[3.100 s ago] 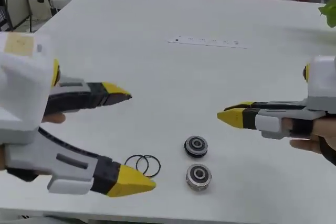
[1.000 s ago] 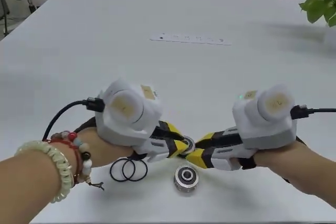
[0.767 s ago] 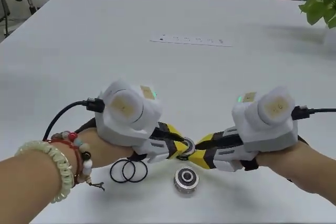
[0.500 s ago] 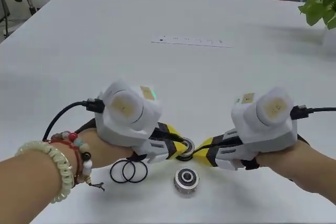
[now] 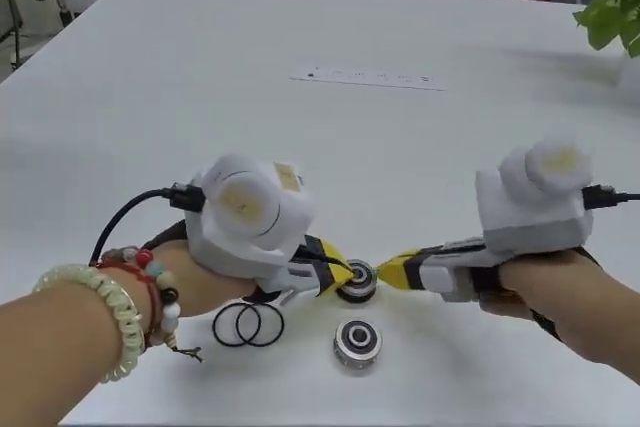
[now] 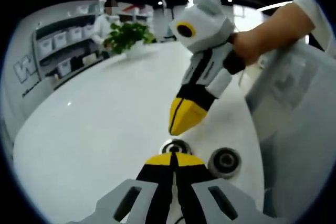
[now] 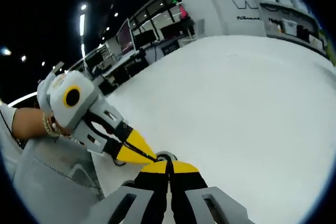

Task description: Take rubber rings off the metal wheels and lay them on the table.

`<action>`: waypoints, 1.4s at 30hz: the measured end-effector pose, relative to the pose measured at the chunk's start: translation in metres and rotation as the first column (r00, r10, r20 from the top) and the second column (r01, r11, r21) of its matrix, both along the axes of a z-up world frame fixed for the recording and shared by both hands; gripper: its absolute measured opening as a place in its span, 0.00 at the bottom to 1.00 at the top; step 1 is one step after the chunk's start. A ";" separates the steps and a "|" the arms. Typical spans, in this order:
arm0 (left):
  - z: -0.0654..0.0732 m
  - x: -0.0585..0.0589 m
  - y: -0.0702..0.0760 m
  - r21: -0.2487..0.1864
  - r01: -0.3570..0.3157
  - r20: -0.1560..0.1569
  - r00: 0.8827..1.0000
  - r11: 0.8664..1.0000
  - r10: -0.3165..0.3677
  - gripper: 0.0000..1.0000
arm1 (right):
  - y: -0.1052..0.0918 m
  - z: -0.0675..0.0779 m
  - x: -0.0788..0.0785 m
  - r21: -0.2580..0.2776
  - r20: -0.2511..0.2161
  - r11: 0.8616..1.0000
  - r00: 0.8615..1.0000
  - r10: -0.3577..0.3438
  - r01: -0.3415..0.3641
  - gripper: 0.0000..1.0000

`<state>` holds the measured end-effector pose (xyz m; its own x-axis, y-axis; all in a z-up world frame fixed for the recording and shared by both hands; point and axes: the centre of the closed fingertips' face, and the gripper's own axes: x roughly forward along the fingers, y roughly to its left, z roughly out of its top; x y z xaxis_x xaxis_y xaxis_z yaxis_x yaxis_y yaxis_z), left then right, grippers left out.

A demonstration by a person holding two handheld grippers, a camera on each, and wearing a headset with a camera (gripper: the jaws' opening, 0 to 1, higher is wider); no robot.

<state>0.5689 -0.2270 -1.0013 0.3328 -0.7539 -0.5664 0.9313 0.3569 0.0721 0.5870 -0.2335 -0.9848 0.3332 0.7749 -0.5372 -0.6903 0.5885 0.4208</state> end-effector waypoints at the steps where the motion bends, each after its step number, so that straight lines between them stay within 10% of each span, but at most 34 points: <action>1: 0.000 0.000 0.001 0.001 0.003 0.003 1.000 1.000 -0.003 0.02 | -0.003 -0.003 -0.002 -0.034 0.017 0.999 1.000 0.025 -0.025 0.00; 3: 0.000 0.000 0.002 -0.003 0.004 0.004 1.000 1.000 -0.004 0.02 | -0.014 -0.018 -0.004 -0.155 0.073 0.985 0.993 0.090 -0.078 0.00; 7: 0.000 0.000 0.003 -0.010 0.004 0.004 1.000 1.000 -0.004 0.02 | -0.013 -0.028 -0.014 -0.238 0.141 0.954 0.966 0.218 -0.181 0.00; 13: 0.001 0.001 0.003 -0.016 0.003 -0.004 1.000 1.000 -0.003 0.02 | -0.006 -0.034 -0.026 -0.253 0.145 0.934 0.945 0.292 -0.250 0.10; 19: 0.001 0.001 0.004 -0.025 -0.002 -0.014 1.000 1.000 0.002 0.02 | 0.005 -0.033 -0.022 -0.227 0.183 0.943 0.941 0.285 -0.242 0.22; 27: 0.001 0.001 0.007 -0.023 -0.006 -0.018 1.000 1.000 0.006 0.02 | -0.003 -0.036 -0.021 -0.264 0.171 0.929 0.935 0.310 -0.259 0.00; 36: 0.002 -0.001 0.008 -0.006 0.006 -0.021 1.000 1.000 -0.006 0.02 | -0.005 -0.039 -0.019 -0.282 0.168 0.927 0.939 0.300 -0.246 0.00; 40: 0.004 -0.001 0.005 -0.063 -0.042 -0.093 0.995 0.997 0.036 0.28 | -0.005 -0.041 -0.018 -0.267 0.151 0.934 0.947 0.285 -0.239 0.02; 42: 0.003 0.002 0.005 -0.051 -0.038 -0.069 0.997 0.998 0.035 0.23 | -0.005 -0.042 -0.018 -0.268 0.147 0.934 0.948 0.283 -0.237 0.03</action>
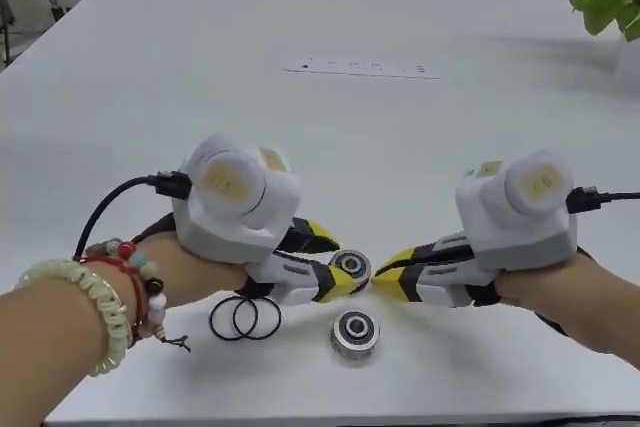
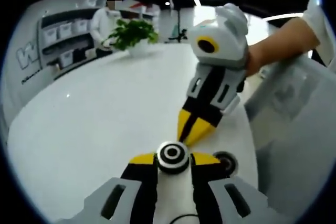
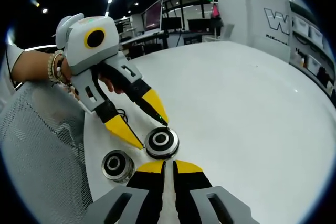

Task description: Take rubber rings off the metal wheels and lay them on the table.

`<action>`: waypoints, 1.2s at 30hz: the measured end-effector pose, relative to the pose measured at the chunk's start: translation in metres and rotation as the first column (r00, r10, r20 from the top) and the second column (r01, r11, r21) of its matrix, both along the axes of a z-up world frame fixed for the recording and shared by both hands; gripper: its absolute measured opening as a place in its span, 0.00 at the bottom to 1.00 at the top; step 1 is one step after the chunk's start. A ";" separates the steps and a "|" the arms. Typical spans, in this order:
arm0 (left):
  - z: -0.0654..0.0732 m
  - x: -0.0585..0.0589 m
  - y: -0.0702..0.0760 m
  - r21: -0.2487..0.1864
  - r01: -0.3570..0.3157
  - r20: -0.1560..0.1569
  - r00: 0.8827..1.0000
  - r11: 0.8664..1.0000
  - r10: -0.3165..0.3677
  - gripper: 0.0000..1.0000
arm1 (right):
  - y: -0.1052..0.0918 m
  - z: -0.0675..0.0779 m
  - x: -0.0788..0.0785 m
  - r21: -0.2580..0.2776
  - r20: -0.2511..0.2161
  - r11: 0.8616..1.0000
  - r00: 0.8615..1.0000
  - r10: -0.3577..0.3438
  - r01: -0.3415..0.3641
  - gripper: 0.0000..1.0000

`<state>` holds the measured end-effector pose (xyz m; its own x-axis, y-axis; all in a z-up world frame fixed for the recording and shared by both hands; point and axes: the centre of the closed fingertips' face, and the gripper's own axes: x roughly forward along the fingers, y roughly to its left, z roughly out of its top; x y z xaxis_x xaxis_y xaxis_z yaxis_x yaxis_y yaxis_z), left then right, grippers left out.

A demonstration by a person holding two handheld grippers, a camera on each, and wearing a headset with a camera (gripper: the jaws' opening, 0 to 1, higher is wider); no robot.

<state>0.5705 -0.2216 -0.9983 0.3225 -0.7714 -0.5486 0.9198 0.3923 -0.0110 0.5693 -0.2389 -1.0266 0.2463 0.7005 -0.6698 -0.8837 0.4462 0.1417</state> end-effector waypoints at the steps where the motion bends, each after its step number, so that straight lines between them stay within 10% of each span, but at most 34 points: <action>1: -0.001 0.003 0.000 0.015 -0.004 0.032 0.999 1.000 0.004 0.17 | 0.001 0.000 0.000 0.002 0.001 1.000 1.000 0.002 -0.002 0.03; 9: -0.003 0.005 -0.004 -0.012 -0.037 -0.019 0.999 0.999 0.036 0.14 | 0.007 0.001 -0.002 0.009 0.017 1.000 1.000 0.026 -0.026 0.07; 22: -0.003 0.002 -0.004 -0.006 -0.021 -0.017 1.000 1.000 0.021 0.14 | 0.022 0.006 -0.003 0.052 0.052 0.998 0.998 0.029 -0.032 0.26; 36: -0.003 0.005 0.000 0.003 -0.034 0.000 0.999 0.999 0.034 0.13 | 0.011 0.006 -0.004 0.005 0.048 0.998 0.997 0.066 -0.067 0.03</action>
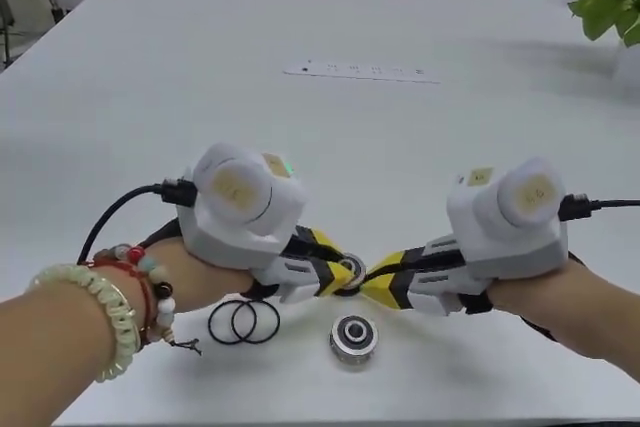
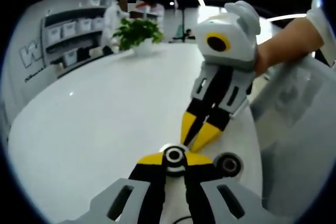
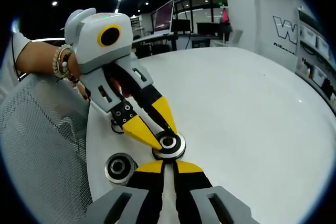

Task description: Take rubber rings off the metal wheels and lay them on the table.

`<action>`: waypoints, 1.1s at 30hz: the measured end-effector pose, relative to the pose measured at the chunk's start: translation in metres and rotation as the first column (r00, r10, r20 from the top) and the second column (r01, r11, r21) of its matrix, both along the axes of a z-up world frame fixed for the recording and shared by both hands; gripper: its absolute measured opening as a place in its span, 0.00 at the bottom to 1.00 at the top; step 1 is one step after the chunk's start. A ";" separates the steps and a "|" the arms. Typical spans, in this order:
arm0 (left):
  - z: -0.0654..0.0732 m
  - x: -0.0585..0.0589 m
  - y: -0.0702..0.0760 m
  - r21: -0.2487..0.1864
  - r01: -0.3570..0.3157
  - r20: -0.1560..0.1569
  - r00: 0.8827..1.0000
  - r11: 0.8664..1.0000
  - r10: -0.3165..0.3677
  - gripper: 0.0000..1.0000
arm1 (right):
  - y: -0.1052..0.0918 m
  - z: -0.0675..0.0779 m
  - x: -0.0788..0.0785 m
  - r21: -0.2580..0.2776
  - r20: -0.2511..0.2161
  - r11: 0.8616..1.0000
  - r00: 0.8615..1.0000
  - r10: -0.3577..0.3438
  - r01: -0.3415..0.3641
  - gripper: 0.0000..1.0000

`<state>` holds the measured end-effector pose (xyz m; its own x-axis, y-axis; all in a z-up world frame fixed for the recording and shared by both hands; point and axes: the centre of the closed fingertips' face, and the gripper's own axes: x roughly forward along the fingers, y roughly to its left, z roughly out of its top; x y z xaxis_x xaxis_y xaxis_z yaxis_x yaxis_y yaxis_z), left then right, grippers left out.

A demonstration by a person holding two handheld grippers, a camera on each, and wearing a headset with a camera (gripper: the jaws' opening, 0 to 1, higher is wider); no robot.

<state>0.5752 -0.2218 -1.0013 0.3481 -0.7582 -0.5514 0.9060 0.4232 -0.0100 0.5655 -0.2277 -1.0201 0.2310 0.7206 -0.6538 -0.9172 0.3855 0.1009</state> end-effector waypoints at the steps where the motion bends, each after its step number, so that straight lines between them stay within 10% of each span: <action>1: 0.000 0.000 0.000 0.001 0.000 0.001 1.000 1.000 0.000 0.13 | 0.000 0.000 0.000 -0.001 -0.007 1.000 1.000 -0.002 0.002 0.02; 9: 0.000 -0.002 0.000 0.005 0.019 0.004 1.000 1.000 -0.019 0.13 | -0.005 0.002 0.003 0.017 -0.039 0.999 0.998 -0.050 0.051 0.00; 18: 0.000 -0.004 0.000 0.003 0.026 0.002 1.000 1.000 -0.026 0.13 | 0.010 0.000 0.000 0.054 -0.016 0.998 0.999 -0.042 0.043 0.24; 33: 0.000 -0.004 0.000 0.004 0.031 0.005 1.000 1.000 -0.031 0.13 | 0.002 0.001 -0.003 0.015 0.007 1.000 1.000 0.016 -0.016 0.14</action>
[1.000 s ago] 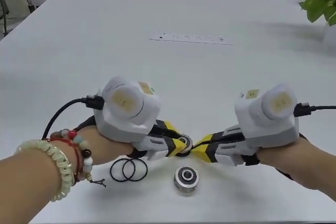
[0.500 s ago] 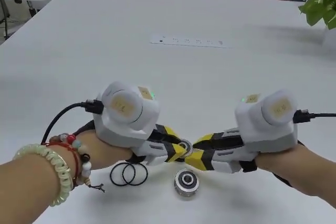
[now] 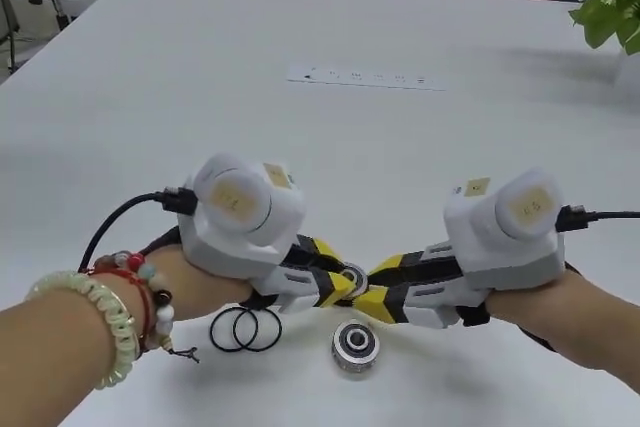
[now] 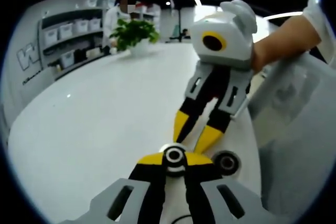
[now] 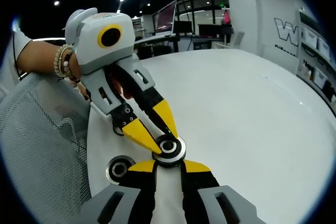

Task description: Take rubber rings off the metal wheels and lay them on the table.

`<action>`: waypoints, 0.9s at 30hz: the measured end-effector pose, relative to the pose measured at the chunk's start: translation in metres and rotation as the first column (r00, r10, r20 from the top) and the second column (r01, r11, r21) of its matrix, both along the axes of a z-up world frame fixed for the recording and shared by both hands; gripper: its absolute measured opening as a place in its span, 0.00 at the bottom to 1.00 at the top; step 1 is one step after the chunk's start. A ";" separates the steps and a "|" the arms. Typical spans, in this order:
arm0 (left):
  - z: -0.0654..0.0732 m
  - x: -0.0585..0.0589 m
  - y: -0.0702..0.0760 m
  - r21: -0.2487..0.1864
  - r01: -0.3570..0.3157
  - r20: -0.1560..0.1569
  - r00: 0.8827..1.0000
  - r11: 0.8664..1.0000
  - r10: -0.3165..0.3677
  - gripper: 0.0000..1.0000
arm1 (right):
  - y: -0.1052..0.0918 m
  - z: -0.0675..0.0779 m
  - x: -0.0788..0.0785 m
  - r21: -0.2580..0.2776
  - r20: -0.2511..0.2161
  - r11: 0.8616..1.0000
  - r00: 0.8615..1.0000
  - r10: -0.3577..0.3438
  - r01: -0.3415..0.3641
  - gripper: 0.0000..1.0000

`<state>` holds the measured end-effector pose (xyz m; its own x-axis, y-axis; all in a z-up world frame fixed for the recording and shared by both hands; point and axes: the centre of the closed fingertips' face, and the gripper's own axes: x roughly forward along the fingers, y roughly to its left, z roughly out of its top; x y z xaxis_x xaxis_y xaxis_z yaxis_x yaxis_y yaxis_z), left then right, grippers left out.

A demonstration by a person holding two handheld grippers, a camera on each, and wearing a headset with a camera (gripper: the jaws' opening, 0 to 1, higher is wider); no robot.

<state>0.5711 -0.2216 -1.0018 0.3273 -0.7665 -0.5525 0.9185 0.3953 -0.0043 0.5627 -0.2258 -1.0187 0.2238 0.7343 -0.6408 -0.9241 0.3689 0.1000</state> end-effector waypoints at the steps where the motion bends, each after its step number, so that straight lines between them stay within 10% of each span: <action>1: 0.000 0.000 0.000 0.000 0.000 0.000 1.000 1.000 0.000 0.13 | -0.001 0.000 0.000 -0.001 -0.011 1.000 1.000 -0.003 0.003 0.13; 18: -0.001 -0.002 0.002 0.009 0.013 -0.008 1.000 1.000 -0.013 0.13 | -0.004 -0.001 0.001 -0.004 -0.077 0.998 0.995 -0.063 0.063 0.00; 27: 0.000 -0.003 0.003 0.007 0.010 -0.013 1.000 1.000 -0.010 0.12 | -0.003 0.012 0.009 0.113 -0.262 0.961 0.940 -0.216 0.253 0.00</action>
<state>0.5685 -0.2190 -1.0022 0.3121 -0.7660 -0.5620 0.9224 0.3861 -0.0139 0.5712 -0.2286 -1.0063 0.2500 0.7678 -0.5899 -0.7531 0.5372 0.3799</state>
